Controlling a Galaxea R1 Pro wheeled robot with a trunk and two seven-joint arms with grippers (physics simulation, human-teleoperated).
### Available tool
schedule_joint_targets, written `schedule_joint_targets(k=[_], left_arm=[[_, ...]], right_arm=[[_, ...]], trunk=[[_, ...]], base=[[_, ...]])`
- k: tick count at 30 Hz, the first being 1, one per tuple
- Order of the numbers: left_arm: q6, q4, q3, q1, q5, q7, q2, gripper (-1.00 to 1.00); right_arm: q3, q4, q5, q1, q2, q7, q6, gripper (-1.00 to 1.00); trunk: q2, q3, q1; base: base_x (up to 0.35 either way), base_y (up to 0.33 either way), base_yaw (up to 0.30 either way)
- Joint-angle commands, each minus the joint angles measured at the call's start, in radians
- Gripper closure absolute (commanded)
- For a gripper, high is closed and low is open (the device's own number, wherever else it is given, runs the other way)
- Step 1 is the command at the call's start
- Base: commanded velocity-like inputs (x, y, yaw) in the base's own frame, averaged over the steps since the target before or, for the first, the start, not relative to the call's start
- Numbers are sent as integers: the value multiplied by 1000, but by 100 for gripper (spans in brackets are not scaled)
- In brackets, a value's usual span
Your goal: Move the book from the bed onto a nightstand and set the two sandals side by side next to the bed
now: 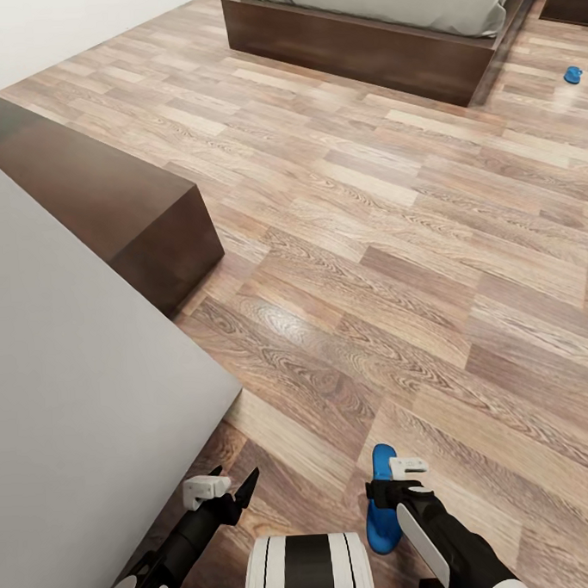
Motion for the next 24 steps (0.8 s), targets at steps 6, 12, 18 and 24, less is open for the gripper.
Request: schedule_joint_targets(k=[6,12,18,24], left_arm=[[10,-1,3,0,10,-7,-1,-100],[10,0,3,0,10,-7,-1,-100],[11,-1,3,0,10,-7,-1,-100],[11,-1,3,0,10,-7,-1,-100]], right_arm=[[6,-2,-12,-1,-2,-10,3,-100],[6,-3,-12,-1,-2,-10,3,-100],[6,-4,-12,-1,-2,-10,3,-100],[6,-5,-12,-1,-2,-9,3,-100]], trunk=[[0,-1,0],[0,-1,0],[0,-1,0],[0,-1,0]], base=[[0,0,0],[0,0,0],[0,0,0],[0,0,0]])
